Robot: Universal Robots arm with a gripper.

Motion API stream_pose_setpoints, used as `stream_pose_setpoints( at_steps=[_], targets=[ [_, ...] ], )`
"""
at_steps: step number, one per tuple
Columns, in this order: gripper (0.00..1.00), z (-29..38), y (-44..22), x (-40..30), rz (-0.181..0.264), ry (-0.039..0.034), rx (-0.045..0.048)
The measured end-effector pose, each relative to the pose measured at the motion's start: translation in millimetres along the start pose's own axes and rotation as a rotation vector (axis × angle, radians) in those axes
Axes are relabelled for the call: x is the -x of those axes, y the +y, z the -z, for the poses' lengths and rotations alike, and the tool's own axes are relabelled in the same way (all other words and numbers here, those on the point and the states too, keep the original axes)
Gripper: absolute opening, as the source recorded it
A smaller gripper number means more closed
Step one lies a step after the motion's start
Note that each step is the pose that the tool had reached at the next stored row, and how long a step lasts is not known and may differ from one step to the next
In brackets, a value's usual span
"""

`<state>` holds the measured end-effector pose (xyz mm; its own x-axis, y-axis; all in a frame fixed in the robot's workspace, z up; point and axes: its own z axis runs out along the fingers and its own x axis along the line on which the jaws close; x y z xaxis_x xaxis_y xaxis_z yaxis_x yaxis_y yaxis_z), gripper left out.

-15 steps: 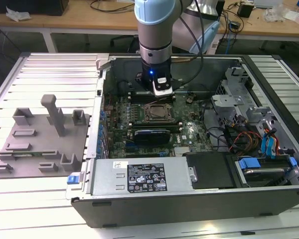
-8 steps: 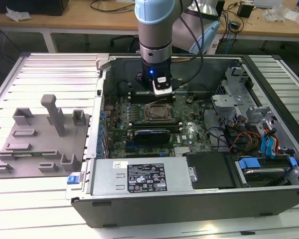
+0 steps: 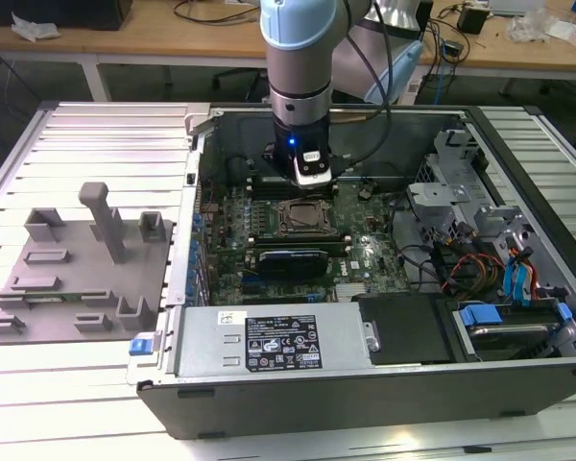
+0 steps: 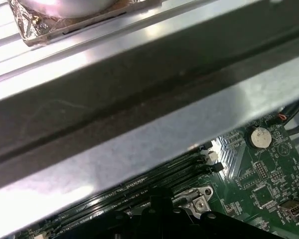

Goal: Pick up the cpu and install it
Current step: 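Install the first cpu locking lever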

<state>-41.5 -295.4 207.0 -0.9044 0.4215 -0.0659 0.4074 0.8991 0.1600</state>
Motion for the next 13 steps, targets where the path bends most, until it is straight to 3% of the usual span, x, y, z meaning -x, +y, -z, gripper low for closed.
stream_pose_setpoints(
  at_steps=[2, 13],
  targets=[
    [0.11, -1.3, 1.6, 2.3, -0.005, -0.0053, -0.0097],
    [0.11, -2.6, 8.7, 0.3, -0.023, -0.0169, -0.0296]
  ],
)
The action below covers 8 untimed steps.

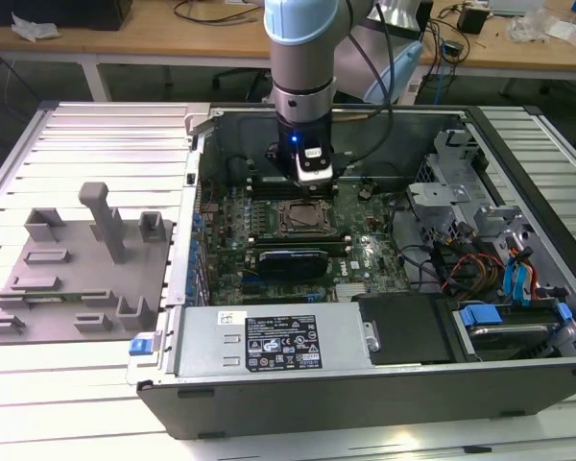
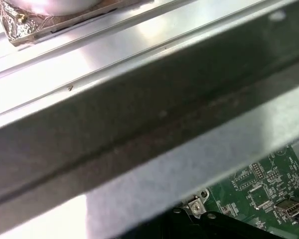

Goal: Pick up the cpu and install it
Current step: 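Install the first cpu locking lever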

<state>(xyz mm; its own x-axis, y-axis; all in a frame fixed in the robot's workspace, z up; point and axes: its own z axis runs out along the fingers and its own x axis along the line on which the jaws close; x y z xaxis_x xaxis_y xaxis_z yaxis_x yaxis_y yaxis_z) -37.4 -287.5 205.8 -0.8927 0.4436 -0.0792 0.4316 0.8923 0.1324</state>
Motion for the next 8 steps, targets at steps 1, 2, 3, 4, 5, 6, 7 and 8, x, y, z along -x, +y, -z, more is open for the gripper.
stream_pose_setpoints(
  at_steps=[1, 2, 3, 4, 5, 6, 7, 8],
  targets=[
    [0.11, -0.1, 1.0, -0.5, -0.003, -0.0024, -0.0044],
    [0.11, -0.1, 1.7, -0.9, -0.006, -0.0040, -0.0071],
    [0.11, -0.2, 2.3, -1.1, -0.008, -0.0052, -0.0089],
    [0.11, -0.3, 2.9, -1.5, -0.010, -0.0064, -0.0108],
    [0.11, -0.3, 3.1, -1.5, -0.011, -0.0066, -0.0113],
    [0.11, -0.3, 3.1, -1.5, -0.011, -0.0066, -0.0113],
    [0.11, -0.3, 3.1, -1.5, -0.011, -0.0067, -0.0114],
    [0.11, -0.3, 3.1, -1.5, -0.011, -0.0067, -0.0114]
  ],
)
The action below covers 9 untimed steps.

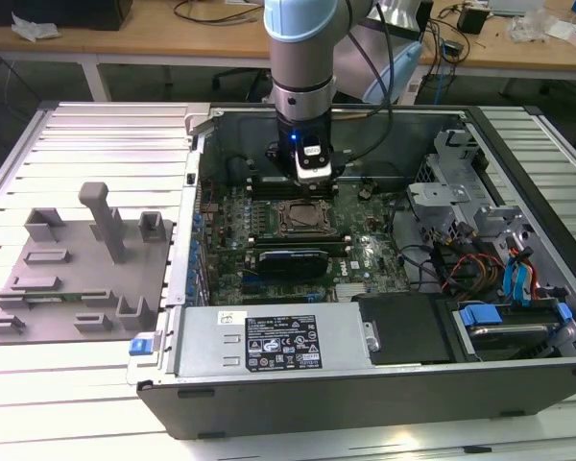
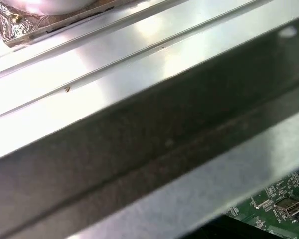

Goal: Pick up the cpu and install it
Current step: 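Install the first cpu locking lever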

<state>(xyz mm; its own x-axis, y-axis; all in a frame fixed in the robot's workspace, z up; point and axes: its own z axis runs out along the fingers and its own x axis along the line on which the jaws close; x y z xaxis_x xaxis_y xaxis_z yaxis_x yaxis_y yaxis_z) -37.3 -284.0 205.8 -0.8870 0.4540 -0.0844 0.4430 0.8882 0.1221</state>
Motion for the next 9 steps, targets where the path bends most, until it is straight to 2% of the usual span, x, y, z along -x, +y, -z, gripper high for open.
stream_pose_setpoints(
  at_steps=[1, 2, 4, 9],
  targets=[
    [0.11, 0.0, 0.0, 0.0, 0.000, 0.0006, 0.0012],
    [0.11, 0.0, -0.1, 0.0, -0.001, 0.0039, 0.0079],
    [0.11, 0.0, -0.4, 0.2, -0.002, 0.0067, 0.0135],
    [0.11, 0.1, -1.6, 0.7, -0.003, 0.0075, 0.0151]
  ],
)
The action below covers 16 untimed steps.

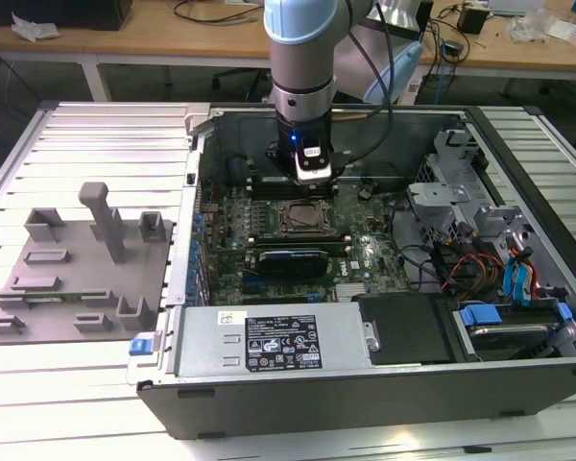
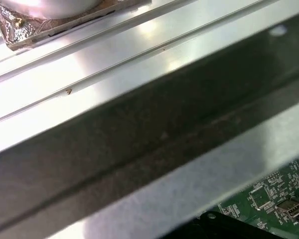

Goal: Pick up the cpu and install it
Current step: 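Install the first cpu locking lever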

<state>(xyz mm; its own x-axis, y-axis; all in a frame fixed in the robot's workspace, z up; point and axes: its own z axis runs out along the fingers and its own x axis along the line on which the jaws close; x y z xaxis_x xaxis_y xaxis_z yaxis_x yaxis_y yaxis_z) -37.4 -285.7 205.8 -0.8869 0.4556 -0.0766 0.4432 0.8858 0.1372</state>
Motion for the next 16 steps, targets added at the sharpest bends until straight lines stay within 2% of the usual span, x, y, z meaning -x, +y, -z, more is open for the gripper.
stream_pose_setpoints(
  at_steps=[16],
  targets=[
    [0.11, 0.4, -1.4, -2.8, 0.000, 0.0010, 0.0030]
  ],
)
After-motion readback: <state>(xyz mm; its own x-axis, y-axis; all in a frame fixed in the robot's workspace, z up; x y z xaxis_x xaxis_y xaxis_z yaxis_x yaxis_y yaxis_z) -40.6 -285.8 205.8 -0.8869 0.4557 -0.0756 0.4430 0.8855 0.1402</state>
